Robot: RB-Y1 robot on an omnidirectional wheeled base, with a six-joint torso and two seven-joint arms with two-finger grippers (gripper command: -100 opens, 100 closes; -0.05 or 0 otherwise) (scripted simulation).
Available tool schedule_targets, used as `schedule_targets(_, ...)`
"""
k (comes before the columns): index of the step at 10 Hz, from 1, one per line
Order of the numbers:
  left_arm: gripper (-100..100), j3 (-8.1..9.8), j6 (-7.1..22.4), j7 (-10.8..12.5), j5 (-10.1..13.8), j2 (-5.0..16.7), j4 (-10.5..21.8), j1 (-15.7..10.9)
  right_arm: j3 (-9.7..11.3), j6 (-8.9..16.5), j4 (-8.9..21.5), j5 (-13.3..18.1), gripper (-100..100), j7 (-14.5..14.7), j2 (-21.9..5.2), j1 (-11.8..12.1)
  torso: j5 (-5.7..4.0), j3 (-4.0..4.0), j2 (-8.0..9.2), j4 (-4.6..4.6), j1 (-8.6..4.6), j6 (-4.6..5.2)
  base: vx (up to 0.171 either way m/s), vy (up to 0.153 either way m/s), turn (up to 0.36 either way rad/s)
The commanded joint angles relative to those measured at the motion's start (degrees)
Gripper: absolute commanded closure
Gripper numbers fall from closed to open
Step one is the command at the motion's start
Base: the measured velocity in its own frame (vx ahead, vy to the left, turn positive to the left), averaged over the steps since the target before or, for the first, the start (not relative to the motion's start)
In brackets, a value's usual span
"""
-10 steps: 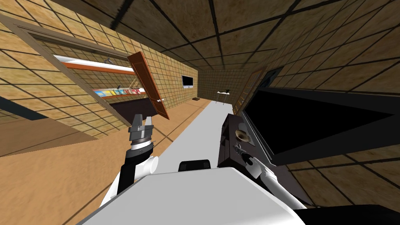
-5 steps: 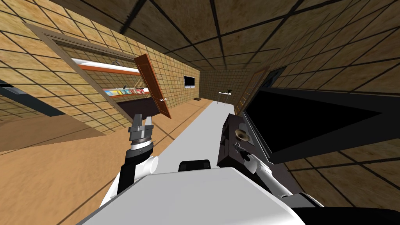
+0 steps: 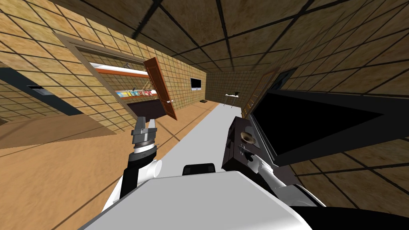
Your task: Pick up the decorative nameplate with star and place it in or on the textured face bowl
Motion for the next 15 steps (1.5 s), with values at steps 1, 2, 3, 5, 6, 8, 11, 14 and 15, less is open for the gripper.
schedule_targets(1,0,0.0,0.0,0.0,0.0,0.0,0.0,0.0,-0.61,-0.5,2.86,1.88,-100,-1.19,0.74,-2.86,0.0,0.0,0.0,0.0,0.0,0.0,-0.09,-0.009,0.081)
schedule_targets(2,0,0.0,0.0,0.0,0.0,0.0,0.0,-0.01,-0.61,-0.5,4.16,1.88,-100,-1.19,0.74,-2.95,0.01,0.03,0.06,0.02,0.02,-0.04,-0.072,-0.009,0.054)
schedule_targets(3,0,0.0,0.0,0.0,0.0,0.0,0.0,0.0,-1.15,-0.95,5.71,3.56,-100,-2.19,1.45,-5.37,0.01,0.02,0.04,0.01,0.02,0.0,-0.075,-0.016,0.096)
schedule_targets(5,0,0.0,0.0,0.0,0.0,0.0,0.0,0.0,-1.7,-1.4,9.24,5.24,-100,-3.18,2.16,-8.04,0.0,0.0,-0.01,0.0,-0.02,0.0,-0.069,-0.022,0.079)
schedule_targets(6,0,0.0,0.0,0.0,0.0,0.0,0.0,-0.01,-1.7,-1.4,9.83,5.24,-100,-3.18,2.16,-8.26,0.0,0.02,0.03,0.01,-0.02,-0.03,-0.074,-0.013,0.052)
schedule_targets(8,0,0.0,0.0,0.0,0.0,0.0,0.0,0.01,-1.7,-1.4,11.46,5.24,-100,-3.18,2.16,-8.26,0.01,-0.04,-0.08,-0.02,0.03,0.02,-0.013,0.004,-0.013)
schedule_targets(11,0,0.0,0.0,0.0,0.0,0.0,0.0,0.01,-3.54,-2.54,14.35,7.05,100,-2.89,3.1,-10.5,0.01,-0.08,-0.14,-0.03,0.02,0.02,-0.024,-0.004,0.05)
schedule_targets(14,0,0.0,0.0,0.0,0.0,0.0,0.0,0.01,-3.57,-2.43,14.34,7.0,100,-2.95,3.08,-10.45,0.0,-0.13,-0.24,-0.05,0.04,-0.04,-0.001,-0.001,-0.005)
schedule_targets(15,0,0.0,0.0,0.0,0.0,0.0,0.0,0.01,-3.57,-2.42,14.35,7.01,100,-2.93,3.06,-10.44,-0.01,-0.13,-0.24,-0.05,0.03,-0.05,0.0,0.0,0.0)
